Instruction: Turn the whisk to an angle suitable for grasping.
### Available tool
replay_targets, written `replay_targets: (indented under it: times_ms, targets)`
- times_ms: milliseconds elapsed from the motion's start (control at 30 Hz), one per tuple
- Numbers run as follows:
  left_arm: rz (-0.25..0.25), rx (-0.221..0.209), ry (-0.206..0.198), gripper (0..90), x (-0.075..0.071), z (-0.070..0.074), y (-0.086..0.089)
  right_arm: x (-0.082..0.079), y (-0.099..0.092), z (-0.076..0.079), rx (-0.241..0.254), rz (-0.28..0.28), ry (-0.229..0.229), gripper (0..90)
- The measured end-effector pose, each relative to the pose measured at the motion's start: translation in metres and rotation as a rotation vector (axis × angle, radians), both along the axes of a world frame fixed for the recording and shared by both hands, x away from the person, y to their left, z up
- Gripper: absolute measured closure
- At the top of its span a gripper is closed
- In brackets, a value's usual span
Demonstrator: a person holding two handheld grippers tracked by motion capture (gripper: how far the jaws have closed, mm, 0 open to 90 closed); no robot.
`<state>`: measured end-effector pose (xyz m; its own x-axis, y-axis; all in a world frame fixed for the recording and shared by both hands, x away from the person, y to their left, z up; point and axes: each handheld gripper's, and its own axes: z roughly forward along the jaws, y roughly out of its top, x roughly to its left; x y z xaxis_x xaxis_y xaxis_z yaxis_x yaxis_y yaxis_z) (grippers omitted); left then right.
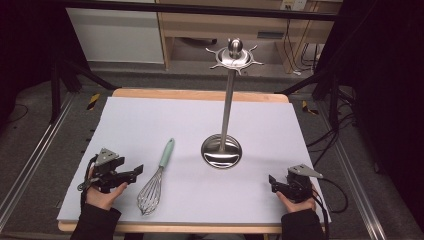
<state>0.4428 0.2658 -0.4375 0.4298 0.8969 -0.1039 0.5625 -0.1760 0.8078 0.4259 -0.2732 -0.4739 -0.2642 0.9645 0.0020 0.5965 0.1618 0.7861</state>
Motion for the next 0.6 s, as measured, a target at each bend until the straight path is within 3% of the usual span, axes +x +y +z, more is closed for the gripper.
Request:
replay_targets:
  times_ms: [600]
  targets:
    - [-0.058, 0.021, -0.008, 24.3, 0.008, 0.024, -0.023, -0.001, 0.004, 0.001, 0.006, -0.008, 0.004, 24.2]
